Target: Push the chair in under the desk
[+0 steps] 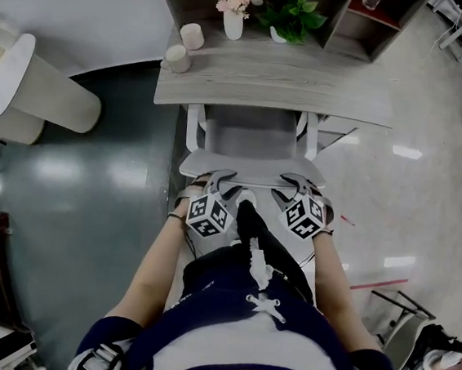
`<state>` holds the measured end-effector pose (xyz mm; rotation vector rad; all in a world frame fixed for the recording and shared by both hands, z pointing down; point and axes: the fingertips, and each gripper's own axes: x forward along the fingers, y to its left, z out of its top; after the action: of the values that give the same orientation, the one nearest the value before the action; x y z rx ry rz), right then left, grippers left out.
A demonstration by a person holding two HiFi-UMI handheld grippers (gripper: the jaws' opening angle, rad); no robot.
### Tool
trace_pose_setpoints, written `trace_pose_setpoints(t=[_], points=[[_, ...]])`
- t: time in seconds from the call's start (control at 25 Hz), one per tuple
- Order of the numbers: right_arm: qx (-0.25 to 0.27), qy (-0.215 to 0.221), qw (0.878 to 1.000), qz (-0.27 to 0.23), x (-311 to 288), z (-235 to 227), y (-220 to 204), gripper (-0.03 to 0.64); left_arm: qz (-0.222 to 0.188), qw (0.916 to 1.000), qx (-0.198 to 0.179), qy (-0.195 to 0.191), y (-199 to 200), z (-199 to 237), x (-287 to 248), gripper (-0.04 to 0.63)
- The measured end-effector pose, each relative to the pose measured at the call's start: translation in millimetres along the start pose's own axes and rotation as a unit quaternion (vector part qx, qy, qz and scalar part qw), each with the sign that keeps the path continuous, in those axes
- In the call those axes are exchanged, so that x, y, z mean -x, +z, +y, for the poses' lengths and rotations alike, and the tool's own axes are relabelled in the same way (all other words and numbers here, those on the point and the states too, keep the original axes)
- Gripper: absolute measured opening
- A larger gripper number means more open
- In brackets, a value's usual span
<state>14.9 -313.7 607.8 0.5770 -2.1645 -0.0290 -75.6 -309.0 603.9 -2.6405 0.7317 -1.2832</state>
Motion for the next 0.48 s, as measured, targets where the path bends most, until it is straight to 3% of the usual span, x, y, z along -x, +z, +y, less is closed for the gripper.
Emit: trace_pose_setpoints(t=[0.48], points=[[0.003,-0.002,1.000,-0.002,-9,-19,6,0.152,-0.001,1.0000,-0.003,0.003,2,21,-9,0.160]])
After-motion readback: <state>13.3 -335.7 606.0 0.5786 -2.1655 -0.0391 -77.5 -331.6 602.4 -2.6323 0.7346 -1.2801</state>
